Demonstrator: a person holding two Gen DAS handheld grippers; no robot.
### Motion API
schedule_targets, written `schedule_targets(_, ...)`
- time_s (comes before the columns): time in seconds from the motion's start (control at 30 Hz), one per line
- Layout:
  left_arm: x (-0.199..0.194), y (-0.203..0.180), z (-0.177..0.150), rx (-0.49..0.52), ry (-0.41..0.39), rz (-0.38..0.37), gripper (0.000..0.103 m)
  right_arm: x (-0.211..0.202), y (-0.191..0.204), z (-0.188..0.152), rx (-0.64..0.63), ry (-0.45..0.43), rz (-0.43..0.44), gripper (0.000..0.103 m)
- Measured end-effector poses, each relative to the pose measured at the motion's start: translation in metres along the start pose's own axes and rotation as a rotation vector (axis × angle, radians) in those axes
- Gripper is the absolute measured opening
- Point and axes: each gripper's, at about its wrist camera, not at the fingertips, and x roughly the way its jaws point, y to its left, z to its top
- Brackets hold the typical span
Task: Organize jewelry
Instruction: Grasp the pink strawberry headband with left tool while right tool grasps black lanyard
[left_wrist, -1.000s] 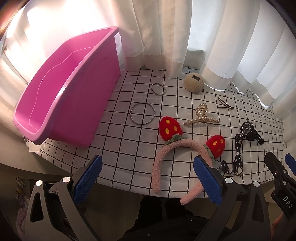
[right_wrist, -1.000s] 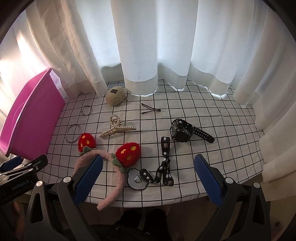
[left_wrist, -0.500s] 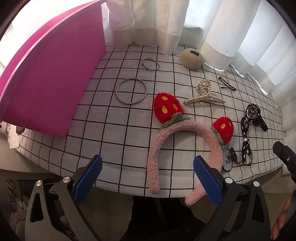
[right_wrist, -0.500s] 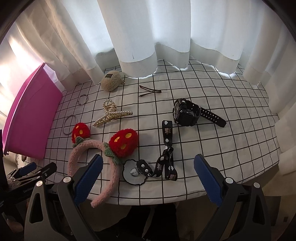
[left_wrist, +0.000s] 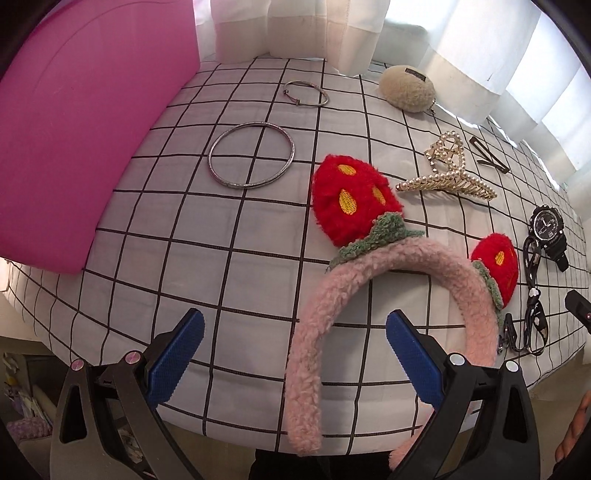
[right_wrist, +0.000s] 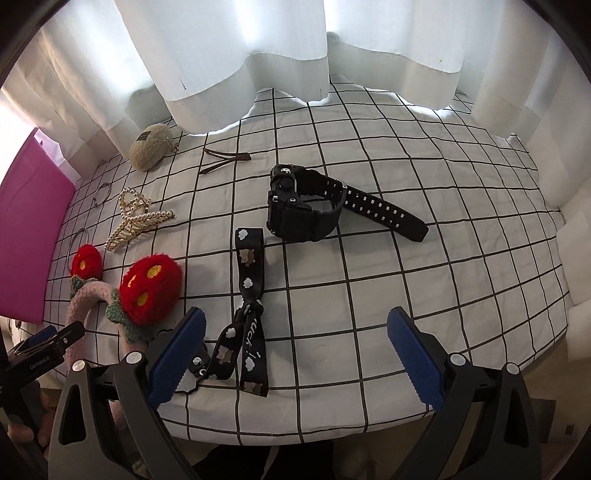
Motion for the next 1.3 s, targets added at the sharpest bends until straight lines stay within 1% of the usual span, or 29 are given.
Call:
schedule_targets(0.1, 0.008, -0.002, -0.002, 0.010, 0.008, 0.005, 0.097, 0.014, 0.005, 0.004, -0.007, 0.041, 0.027, 0.094)
schedule_targets(0.17, 0.012, -0.002, -0.004, 0.007, 0.013, -0.002, 0.097, 0.021, 0.011, 0.003, -0.026, 0.057, 0.027, 0.094)
schedule_targets(0.33, 0.018, -0.003, -0.006, 0.016, 0.013, 0.009, 0.097, 0.036, 0.026, -0.005, -0.098, 0.082, -0.027, 0.094)
schedule_targets(0.5, 0.023, -0.008, -0.004, 0.025, -0.001, 0.024, 0.097, 0.050, 0.030, -0.010, -0.115, 0.118, -0.065, 0.094)
schedule_targets(0.57, 0.024, -0.011, -0.003, 0.025, -0.011, 0.027, 0.097, 0.051, 0.032, -0.012, -0.131, 0.106, -0.086, 0.094)
schedule_targets(0.83, 0.024, -0.015, -0.008, 0.014, -0.063, 0.040, 0.098, 0.051, 0.029, -0.018, -0.120, 0.053, -0.088, 0.094)
schedule_targets(0.93, 0.023, -0.015, -0.013, 0.022, -0.073, 0.035, 0.096, 0.045, 0.029, -0.030, -0.125, 0.044, -0.076, 0.093)
schedule_targets(1.0, 0.018, -0.012, -0.018, 0.029, -0.069, 0.031, 0.094, 0.045, 0.032, -0.033, -0.131, 0.043, -0.073, 0.093)
schedule_targets(1.03, 0.016, -0.013, -0.020, 0.035, -0.068, 0.027, 0.091, 0.044, 0.033, -0.033, -0.134, 0.046, -0.072, 0.093)
schedule_targets(1.1, 0.012, -0.018, -0.021, 0.058, -0.069, 0.021, 0.081, 0.043, 0.034, -0.034, -0.137, 0.051, -0.071, 0.093)
schedule_targets(1.17, 0.008, -0.025, -0.023, 0.083, -0.071, 0.015, 0.066, 0.041, 0.037, -0.035, -0.140, 0.056, -0.071, 0.091)
schedule_targets(1.2, 0.007, -0.028, -0.024, 0.093, -0.072, 0.013, 0.064, 0.040, 0.038, -0.035, -0.141, 0.058, -0.070, 0.091)
schedule_targets(1.23, 0.004, -0.026, -0.025, 0.097, -0.071, 0.012, 0.060, 0.039, 0.039, -0.035, -0.145, 0.057, -0.068, 0.088)
schedule_targets(1.3, 0.004, -0.026, -0.023, 0.095, -0.062, 0.006, 0.057, 0.034, 0.041, -0.038, -0.153, 0.049, -0.066, 0.080)
